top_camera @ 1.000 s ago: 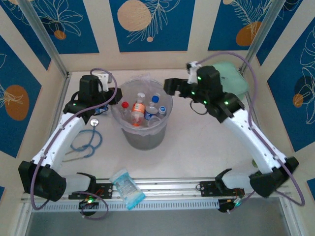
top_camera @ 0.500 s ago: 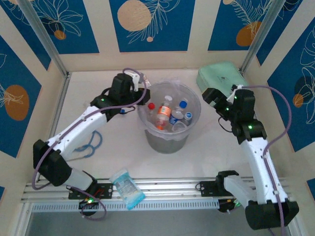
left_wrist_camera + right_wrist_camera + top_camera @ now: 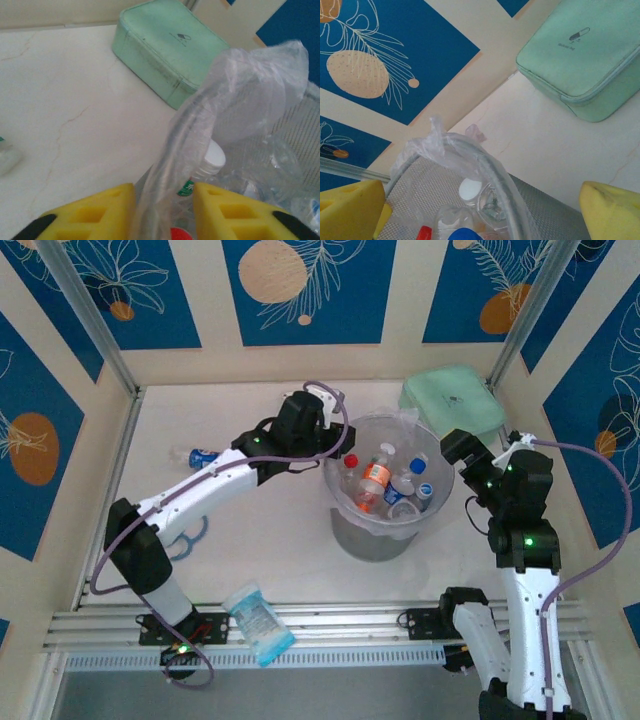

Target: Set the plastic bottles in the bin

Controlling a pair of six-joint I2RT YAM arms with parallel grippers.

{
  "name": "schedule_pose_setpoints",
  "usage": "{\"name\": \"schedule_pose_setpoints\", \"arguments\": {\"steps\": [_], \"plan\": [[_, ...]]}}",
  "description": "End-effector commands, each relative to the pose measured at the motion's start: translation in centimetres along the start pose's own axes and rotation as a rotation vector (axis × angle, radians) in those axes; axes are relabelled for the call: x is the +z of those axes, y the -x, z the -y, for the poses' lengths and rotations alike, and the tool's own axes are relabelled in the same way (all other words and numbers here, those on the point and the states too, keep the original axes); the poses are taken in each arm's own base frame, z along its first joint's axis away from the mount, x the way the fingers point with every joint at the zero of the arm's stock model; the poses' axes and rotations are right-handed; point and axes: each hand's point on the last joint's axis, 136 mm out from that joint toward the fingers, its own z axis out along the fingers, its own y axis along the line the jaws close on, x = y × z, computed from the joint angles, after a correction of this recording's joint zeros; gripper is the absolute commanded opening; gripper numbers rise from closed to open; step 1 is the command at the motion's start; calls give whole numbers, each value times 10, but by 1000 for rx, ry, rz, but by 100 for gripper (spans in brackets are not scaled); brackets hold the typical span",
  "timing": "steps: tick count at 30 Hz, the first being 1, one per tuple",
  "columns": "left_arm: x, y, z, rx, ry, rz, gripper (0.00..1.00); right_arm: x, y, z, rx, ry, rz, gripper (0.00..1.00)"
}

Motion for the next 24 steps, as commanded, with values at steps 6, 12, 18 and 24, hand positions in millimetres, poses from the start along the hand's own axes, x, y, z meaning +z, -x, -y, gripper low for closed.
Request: {"name": "schedule_pose_setpoints", "arguments": {"steps": [6, 12, 18, 24], "plan": [[-34, 16, 14, 76, -9, 10, 100, 10, -6, 4, 19, 13, -22, 100], [-94, 61, -5, 22, -20, 175, 100, 10, -6, 6, 21, 6, -30, 100], [-97, 59, -73, -176, 31, 168, 100, 13, -6, 8, 40, 11, -33, 100], [-31, 25, -128, -326, 96, 71, 100, 12, -7, 5, 44, 26, -43, 100]]}}
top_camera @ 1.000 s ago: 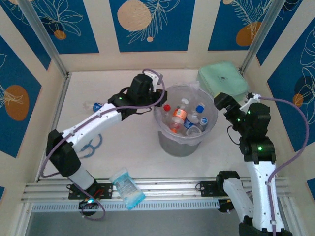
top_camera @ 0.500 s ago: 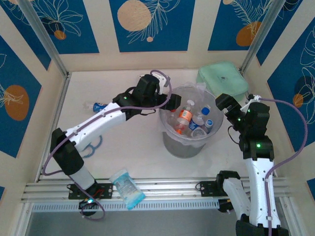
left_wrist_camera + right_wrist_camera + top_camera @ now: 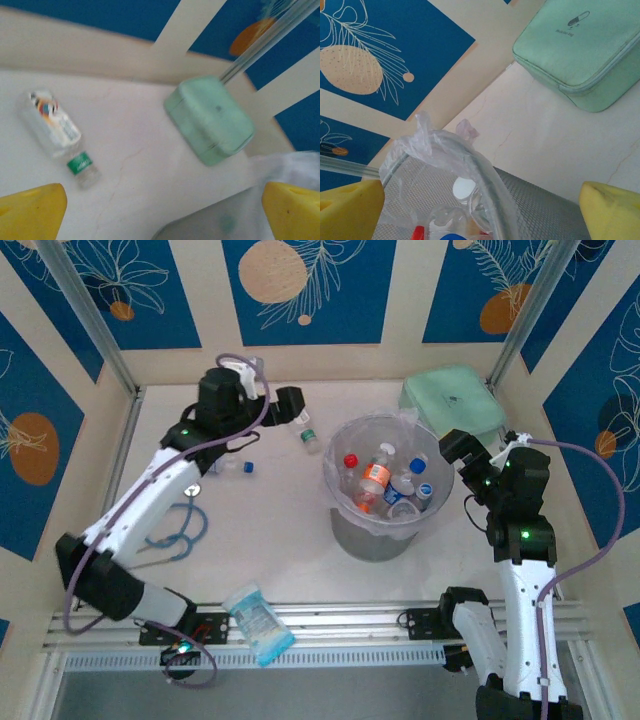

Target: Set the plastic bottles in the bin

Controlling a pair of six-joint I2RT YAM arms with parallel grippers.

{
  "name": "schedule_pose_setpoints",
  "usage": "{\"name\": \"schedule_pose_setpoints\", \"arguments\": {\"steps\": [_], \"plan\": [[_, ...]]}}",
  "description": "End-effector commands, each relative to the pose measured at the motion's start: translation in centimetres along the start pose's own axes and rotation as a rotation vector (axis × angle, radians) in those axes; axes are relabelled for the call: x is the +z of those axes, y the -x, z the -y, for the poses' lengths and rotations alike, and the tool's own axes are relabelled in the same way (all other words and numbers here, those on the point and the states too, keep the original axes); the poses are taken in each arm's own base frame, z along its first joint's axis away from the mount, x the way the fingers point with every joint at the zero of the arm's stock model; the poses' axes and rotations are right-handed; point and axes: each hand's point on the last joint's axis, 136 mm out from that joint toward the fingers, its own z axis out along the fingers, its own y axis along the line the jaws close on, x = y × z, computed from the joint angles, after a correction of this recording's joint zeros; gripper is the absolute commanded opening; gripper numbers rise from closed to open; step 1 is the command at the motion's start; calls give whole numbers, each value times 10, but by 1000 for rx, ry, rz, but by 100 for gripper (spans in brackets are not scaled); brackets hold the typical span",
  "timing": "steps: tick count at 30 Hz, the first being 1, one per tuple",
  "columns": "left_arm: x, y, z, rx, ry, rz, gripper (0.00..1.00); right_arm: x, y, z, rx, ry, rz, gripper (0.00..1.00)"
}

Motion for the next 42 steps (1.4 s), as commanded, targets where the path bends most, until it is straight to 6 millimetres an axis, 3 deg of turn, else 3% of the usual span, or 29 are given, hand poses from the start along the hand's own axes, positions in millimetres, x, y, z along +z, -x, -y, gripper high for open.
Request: {"name": "schedule_pose_setpoints", "arguments": {"steps": [1, 7, 12, 16, 24, 30, 36, 42], "plan": [[49, -41, -28, -110, 41, -123, 100, 2, -2, -4, 12, 32, -11, 100], [112, -67, -71, -294, 173, -163, 100, 1, -1, -3, 13, 29, -10, 100], [140, -87, -102, -384, 335, -223, 100, -1, 1, 0, 19, 29, -3, 100], [162, -100, -111, -420, 361, -247, 100, 0, 2, 5, 37, 30, 2, 100], [186, -129, -137, -460, 448, -290, 91, -3, 5, 10, 61, 28, 20, 99], [206, -145, -143, -475, 436, -324, 89, -6, 7, 9, 69, 33, 35, 99], [220, -151, -151, -478, 441, -315, 78, -5, 7, 10, 74, 35, 35, 99], [219, -156, -159, -470, 473, -323, 58, -7, 8, 11, 72, 33, 41, 99]]}}
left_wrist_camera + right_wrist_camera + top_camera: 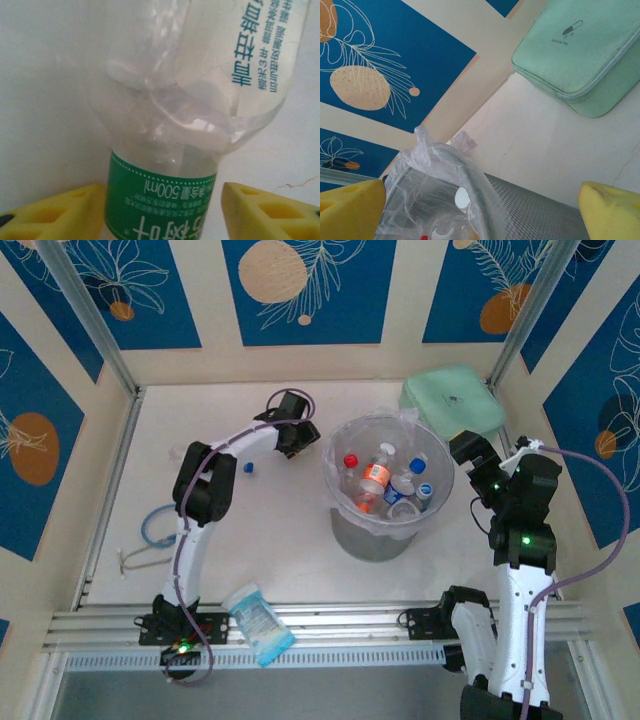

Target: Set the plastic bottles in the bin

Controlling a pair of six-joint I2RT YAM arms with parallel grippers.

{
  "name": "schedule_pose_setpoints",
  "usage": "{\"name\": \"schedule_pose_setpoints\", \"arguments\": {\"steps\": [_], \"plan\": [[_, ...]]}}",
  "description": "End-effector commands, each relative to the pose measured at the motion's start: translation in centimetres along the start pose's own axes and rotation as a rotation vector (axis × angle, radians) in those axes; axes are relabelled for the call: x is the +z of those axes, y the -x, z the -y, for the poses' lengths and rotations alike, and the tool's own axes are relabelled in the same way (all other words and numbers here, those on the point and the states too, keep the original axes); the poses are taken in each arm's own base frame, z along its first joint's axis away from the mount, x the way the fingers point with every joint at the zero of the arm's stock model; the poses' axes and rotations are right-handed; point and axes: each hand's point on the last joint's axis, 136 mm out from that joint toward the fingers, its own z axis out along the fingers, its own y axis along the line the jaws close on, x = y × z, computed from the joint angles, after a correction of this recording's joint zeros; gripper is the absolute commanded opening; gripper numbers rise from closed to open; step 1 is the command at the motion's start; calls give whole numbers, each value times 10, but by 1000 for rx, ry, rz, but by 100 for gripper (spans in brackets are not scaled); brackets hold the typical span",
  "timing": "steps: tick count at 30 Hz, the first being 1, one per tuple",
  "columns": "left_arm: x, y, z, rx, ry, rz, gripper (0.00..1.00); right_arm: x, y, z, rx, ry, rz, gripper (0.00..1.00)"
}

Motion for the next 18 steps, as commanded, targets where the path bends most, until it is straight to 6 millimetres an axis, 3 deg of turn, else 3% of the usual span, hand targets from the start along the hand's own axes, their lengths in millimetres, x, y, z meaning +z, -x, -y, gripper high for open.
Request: {"name": "schedule_pose_setpoints", "arguments": {"steps": [1, 8, 11, 14, 18], "plan": [[7, -2, -2, 6, 15, 0, 54, -1, -2, -1, 10, 15, -3, 99], [-13, 5, 3, 29, 4, 37, 35, 1, -1, -2, 26, 35, 3, 98], [-28, 11, 15, 70, -40, 59, 27, 1, 0, -3, 31, 41, 10, 98], [-52, 20, 27, 126, -86, 105, 21, -2, 3, 1, 35, 25, 38, 100], [-101, 36, 38, 220, -124, 211, 11, -12, 10, 9, 57, -16, 114, 99]]}}
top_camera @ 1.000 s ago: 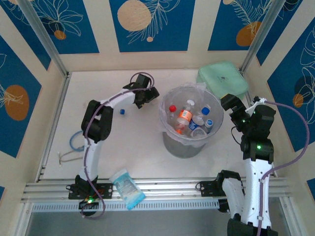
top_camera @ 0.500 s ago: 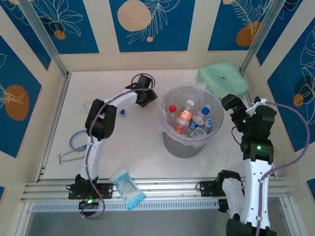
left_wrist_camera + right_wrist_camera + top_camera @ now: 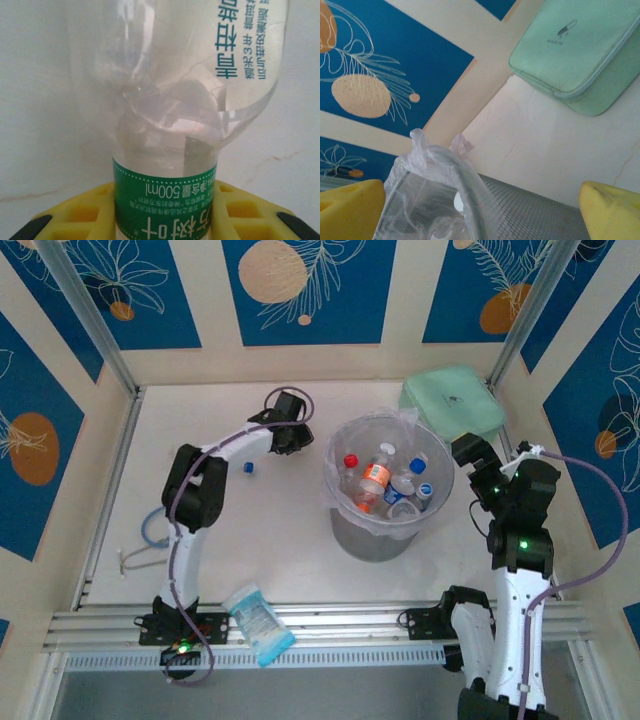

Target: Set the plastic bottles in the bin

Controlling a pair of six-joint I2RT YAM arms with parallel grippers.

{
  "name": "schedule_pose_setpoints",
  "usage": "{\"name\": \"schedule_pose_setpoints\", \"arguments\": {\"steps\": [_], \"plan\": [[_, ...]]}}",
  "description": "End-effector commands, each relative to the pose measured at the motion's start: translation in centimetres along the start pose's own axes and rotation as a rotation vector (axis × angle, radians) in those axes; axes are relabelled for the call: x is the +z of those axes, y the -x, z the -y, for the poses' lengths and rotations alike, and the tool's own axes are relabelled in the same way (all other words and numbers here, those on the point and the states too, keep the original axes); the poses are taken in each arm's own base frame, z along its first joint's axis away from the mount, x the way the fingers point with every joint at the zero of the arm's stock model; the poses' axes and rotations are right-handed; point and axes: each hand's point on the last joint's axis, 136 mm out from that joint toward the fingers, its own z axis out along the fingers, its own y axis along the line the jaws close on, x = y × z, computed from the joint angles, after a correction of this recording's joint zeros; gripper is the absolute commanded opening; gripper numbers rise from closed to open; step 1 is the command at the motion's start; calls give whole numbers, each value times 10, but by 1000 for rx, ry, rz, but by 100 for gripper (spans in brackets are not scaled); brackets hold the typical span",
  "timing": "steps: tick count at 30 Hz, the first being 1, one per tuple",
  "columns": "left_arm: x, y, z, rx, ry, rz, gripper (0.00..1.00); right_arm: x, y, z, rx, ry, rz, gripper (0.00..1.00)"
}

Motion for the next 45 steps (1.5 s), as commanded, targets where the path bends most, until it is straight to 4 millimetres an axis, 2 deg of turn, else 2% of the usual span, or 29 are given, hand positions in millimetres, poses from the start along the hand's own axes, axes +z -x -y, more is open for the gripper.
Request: {"name": "schedule_pose_setpoints", "arguments": {"steps": [1, 3, 7, 12, 16, 18, 20, 24, 27, 32, 38, 40, 42, 45], "plan": [[-72, 42, 34, 123, -95, 182, 7, -10, 10, -2, -8, 10, 77, 99], [-100, 48, 38, 182, -113, 229, 0, -14, 11, -12, -28, 58, 81, 99], [-155, 48, 40, 297, -147, 292, 0, -21, 17, -31, -9, 147, 112, 99], [-207, 20, 38, 409, -248, 283, 0, -42, 49, -100, 5, 383, 185, 96], [-242, -13, 45, 486, -349, 274, 0, -44, 55, -146, -96, 446, 126, 95], [-261, -33, 50, 550, -388, 265, 0, -37, 44, -172, -156, 493, 39, 95], [-276, -49, 52, 591, -419, 251, 0, -28, 23, -198, -238, 536, -72, 95], [-307, -76, 52, 632, -505, 223, 0, -8, -35, -243, -472, 575, -298, 99], [-322, -96, 54, 669, -582, 162, 0, 1, -74, -270, -571, 659, -419, 99], [-339, -122, 57, 731, -681, 97, 0, 26, -116, -286, -663, 696, -539, 99], [-343, -133, 54, 757, -713, 66, 0, 41, -150, -290, -674, 757, -644, 98], [-343, -135, 55, 757, -725, 61, 0, 44, -157, -290, -661, 771, -677, 89], [-343, -134, 55, 753, -720, 66, 0, 44, -161, -291, -653, 787, -696, 71], [-341, -132, 54, 742, -716, 78, 0, 38, -159, -294, -651, 816, -687, 52]]}}
